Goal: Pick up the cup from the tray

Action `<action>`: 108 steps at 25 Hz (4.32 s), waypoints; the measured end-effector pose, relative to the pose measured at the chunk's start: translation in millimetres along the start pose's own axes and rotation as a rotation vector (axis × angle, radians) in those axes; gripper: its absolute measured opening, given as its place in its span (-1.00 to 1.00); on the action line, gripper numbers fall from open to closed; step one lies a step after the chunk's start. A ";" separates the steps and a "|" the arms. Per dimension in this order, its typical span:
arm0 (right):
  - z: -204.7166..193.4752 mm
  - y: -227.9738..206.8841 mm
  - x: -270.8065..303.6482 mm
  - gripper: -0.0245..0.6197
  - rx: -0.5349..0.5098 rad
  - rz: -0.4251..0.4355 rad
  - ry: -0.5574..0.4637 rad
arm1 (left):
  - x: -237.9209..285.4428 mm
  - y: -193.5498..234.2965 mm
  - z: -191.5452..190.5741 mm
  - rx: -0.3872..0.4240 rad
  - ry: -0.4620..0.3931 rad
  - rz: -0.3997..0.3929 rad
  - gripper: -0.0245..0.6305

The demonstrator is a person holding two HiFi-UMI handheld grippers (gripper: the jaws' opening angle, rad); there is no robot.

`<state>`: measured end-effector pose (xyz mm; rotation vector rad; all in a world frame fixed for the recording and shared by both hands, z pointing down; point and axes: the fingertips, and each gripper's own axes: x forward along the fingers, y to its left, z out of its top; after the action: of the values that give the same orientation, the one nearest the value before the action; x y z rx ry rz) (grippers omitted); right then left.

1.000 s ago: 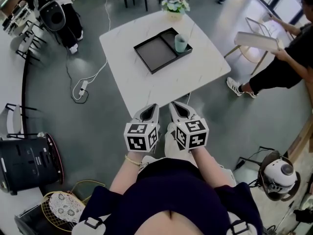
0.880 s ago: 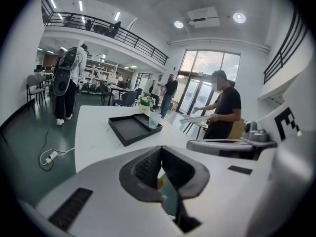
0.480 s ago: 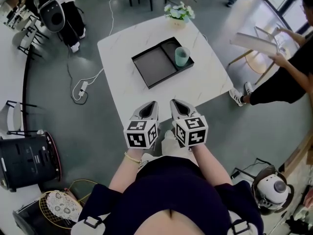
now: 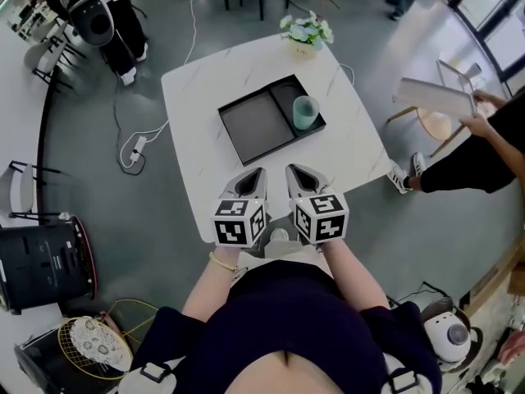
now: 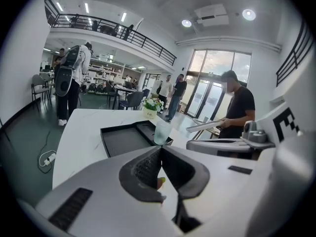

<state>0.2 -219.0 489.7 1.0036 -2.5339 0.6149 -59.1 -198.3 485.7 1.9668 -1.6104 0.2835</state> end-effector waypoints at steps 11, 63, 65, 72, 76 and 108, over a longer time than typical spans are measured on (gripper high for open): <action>12.1 -9.1 19.4 -0.90 0.036 -0.010 -0.002 | 20.1 4.4 9.5 0.006 0.028 -0.006 -0.90; 10.3 -177.4 175.7 0.24 0.045 -0.358 0.081 | 84.2 37.0 -32.1 -0.033 0.244 -0.060 -0.90; 10.3 -178.0 175.1 0.24 0.056 -0.354 0.072 | 84.5 36.8 -32.9 -0.027 0.246 -0.061 -0.90; 13.6 -174.4 165.7 0.23 0.018 -0.365 0.065 | 84.5 39.9 -29.2 -0.020 0.232 -0.063 -0.90; 19.6 -161.5 151.3 0.23 0.011 -0.351 0.055 | 81.5 40.2 -23.5 -0.019 0.217 -0.070 -0.90; 23.7 -7.1 3.0 0.23 -0.091 -0.197 -0.046 | 12.6 25.6 -3.9 0.048 0.095 -0.081 -0.90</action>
<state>-0.5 -237.4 472.9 1.2282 -2.4373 0.4217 -79.5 -209.3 502.8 2.0182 -1.4729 0.3814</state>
